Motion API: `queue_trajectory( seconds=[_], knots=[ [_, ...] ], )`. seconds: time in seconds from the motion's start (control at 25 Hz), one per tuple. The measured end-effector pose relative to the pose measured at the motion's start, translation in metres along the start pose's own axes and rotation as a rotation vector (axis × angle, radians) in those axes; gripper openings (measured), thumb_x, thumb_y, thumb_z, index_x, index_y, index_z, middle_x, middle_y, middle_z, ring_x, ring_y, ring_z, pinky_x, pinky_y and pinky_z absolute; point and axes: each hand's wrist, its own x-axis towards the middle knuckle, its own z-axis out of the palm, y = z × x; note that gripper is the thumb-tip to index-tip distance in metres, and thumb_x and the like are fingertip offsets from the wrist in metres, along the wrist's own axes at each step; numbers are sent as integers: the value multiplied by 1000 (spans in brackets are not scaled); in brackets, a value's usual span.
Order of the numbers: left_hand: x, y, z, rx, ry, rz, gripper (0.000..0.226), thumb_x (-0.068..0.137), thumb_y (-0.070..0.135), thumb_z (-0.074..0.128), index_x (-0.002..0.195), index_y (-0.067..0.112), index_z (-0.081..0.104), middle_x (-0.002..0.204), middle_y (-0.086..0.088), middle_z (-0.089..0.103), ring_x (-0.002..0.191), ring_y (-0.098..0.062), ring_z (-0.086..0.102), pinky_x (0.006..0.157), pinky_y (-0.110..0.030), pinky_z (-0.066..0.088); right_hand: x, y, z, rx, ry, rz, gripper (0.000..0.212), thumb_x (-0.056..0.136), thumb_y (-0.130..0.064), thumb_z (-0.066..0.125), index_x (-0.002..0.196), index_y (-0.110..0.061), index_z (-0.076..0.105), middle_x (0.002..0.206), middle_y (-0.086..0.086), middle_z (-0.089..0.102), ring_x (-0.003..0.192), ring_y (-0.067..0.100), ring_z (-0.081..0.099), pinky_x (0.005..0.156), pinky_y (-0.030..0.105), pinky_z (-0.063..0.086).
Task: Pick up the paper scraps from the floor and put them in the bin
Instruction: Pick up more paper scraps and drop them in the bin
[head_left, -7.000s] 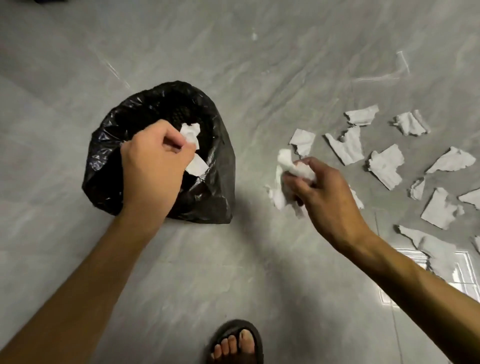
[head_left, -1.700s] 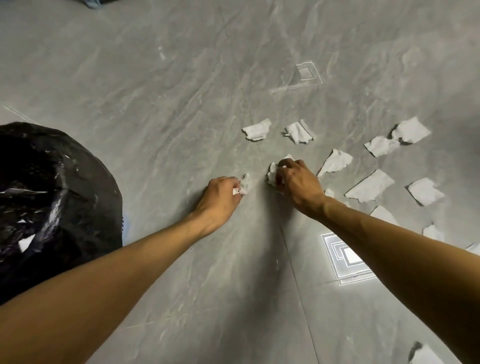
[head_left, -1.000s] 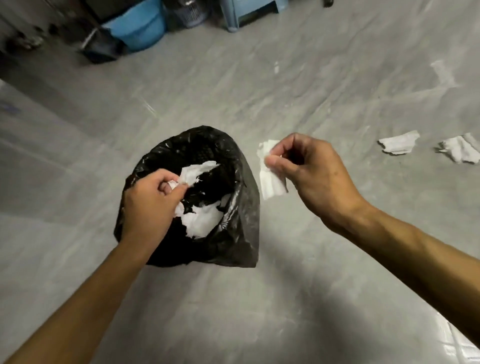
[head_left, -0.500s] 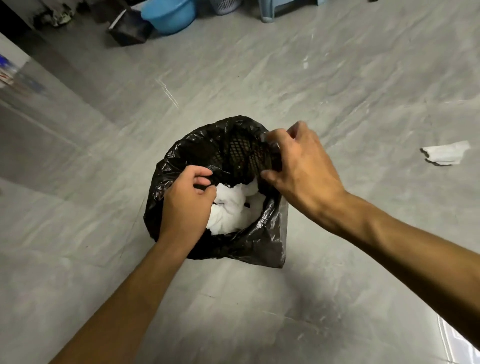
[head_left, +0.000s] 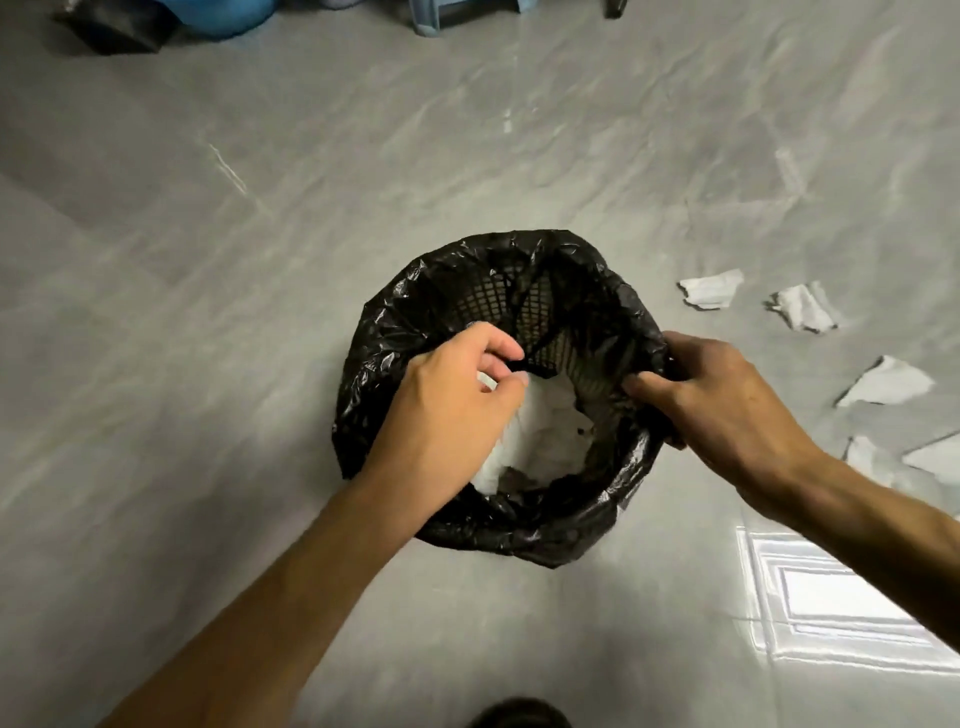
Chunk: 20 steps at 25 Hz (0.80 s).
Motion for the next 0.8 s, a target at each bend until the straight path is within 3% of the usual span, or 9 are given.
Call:
queue_trajectory(
  seconds=[0.12,0.24,0.4,0.48,0.56,0.64,0.72,0.8],
  knots=[
    [-17,51,49,-2,-141,108,9,84,31,65,92,35,63,80,14,68,69,-1,64,63,-20,51,-40,29,-40,74,-24,56,10,89,-25,63,87,-18,68,57,1,61,49,17,51,52,32,42],
    [-40,89,88,-37,-258,209,11,86,25,66,95,32,64,79,11,66,62,-1,60,59,-12,45,-71,61,-72,254,47,117,25,94,-32,60,117,-23,66,76,1,70,59,15,64,55,29,47],
    [-78,131,149,24,-470,346,12,84,24,65,95,29,64,77,12,65,55,3,55,53,-9,40,-151,143,-137,241,313,267,18,91,-13,61,104,-24,70,79,-1,69,57,7,64,54,26,46],
    [-90,141,183,111,-570,418,14,82,26,64,96,30,63,81,14,64,63,1,57,57,-11,42,-194,193,-156,96,431,388,18,89,-15,65,103,-24,71,80,-5,70,60,6,65,58,27,45],
    [-96,143,230,185,-657,444,18,83,24,63,101,27,62,94,12,63,75,-4,59,70,-17,46,-238,243,-159,-170,491,518,23,85,-26,71,108,-25,68,95,-5,69,75,11,67,62,30,46],
    [-86,134,266,299,-664,416,27,85,23,62,111,23,59,111,2,60,92,-15,60,82,-29,48,-265,277,-142,-395,404,559,39,80,-35,75,117,-26,63,113,-1,62,90,20,64,69,33,50],
    [-77,126,309,485,-641,408,39,87,24,59,125,19,52,128,-6,51,108,-26,57,90,-37,47,-289,302,-127,-393,353,579,47,77,-30,77,121,-26,60,120,-1,56,98,23,63,72,33,52],
    [-66,119,342,625,-596,415,50,89,23,57,137,15,42,136,-12,43,118,-33,51,92,-41,46,-300,318,-117,-353,343,501,35,78,-16,72,111,-23,62,108,-3,56,91,24,63,70,34,51]
  ],
)
